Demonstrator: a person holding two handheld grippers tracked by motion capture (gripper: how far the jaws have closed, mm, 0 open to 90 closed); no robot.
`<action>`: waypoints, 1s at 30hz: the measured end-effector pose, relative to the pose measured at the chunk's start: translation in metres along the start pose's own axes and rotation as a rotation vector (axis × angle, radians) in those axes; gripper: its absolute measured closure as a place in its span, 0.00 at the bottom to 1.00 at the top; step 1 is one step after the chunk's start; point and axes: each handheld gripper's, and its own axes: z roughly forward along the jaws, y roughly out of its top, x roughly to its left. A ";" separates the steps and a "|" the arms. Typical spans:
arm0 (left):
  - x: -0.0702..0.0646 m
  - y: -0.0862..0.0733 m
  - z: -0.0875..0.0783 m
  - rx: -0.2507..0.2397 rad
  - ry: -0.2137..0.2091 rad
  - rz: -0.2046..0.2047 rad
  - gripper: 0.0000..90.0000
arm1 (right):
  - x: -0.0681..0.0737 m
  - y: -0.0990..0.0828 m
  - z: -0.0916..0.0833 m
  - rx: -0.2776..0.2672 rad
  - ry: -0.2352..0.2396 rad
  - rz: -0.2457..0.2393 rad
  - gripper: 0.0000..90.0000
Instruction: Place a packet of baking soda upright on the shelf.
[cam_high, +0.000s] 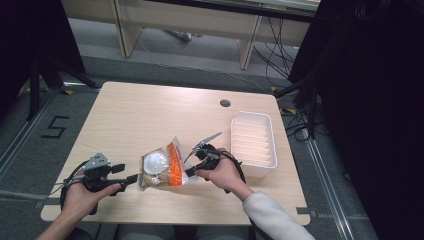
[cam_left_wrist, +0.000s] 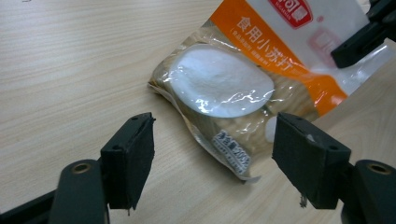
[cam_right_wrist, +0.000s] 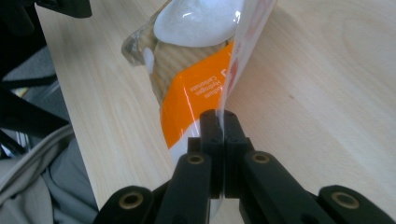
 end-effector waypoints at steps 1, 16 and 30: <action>0.000 0.000 0.000 -0.001 0.000 -0.002 0.32 | -0.001 0.003 -0.004 0.014 0.008 -0.011 1.00; 0.001 0.000 0.000 0.005 0.004 -0.003 0.32 | -0.007 0.051 -0.073 0.224 -0.103 -0.275 1.00; 0.001 0.000 0.000 -0.001 0.002 -0.006 0.32 | 0.008 0.072 -0.105 0.376 -0.106 -0.460 1.00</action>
